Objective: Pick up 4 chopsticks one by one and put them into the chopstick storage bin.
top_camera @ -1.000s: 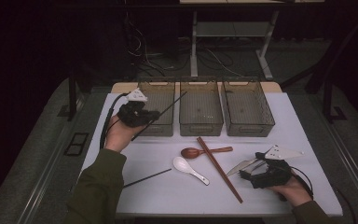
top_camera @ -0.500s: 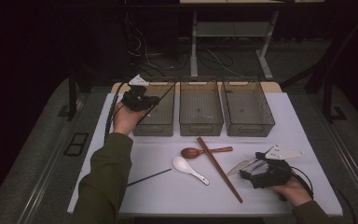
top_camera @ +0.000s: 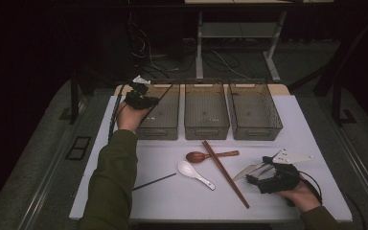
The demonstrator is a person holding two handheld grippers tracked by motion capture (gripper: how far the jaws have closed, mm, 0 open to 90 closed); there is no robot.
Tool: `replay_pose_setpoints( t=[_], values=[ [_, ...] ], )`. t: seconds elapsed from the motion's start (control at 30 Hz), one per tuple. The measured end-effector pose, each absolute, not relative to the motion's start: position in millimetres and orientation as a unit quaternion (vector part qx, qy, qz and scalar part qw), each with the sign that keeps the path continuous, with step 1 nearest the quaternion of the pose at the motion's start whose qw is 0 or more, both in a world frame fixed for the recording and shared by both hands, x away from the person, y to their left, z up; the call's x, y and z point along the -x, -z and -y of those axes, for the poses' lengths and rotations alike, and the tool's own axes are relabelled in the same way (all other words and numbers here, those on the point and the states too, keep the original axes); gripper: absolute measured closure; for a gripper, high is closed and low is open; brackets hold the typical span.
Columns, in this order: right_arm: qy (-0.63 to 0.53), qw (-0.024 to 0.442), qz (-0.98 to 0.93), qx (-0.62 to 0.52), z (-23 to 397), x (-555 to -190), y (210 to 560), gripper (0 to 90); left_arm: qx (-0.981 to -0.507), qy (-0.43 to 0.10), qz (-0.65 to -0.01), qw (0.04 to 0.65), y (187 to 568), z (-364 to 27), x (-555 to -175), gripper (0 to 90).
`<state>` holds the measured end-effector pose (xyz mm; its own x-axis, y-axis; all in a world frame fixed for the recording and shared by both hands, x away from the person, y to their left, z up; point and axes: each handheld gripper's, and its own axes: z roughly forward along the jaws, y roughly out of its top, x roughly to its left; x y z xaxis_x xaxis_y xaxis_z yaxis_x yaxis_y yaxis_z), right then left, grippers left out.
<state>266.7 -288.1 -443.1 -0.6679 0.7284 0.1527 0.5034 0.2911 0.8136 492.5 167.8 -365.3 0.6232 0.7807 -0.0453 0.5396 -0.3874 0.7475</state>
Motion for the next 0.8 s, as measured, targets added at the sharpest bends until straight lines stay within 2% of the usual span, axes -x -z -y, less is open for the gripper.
replay_pose_setpoints(
  t=[0.47, 0.8],
  values=[
    [-0.452, 0.124, -0.794, -0.387, 288, -266, 443, 0.5, -0.818, -0.132, -0.448, 0.335, 385, -168, -501, 84.8],
    [-0.451, 0.123, -0.795, -0.387, 288, -267, 443, 0.5, -0.811, -0.133, -0.446, 0.354, 379, -169, -498, 69.9]
  ],
)
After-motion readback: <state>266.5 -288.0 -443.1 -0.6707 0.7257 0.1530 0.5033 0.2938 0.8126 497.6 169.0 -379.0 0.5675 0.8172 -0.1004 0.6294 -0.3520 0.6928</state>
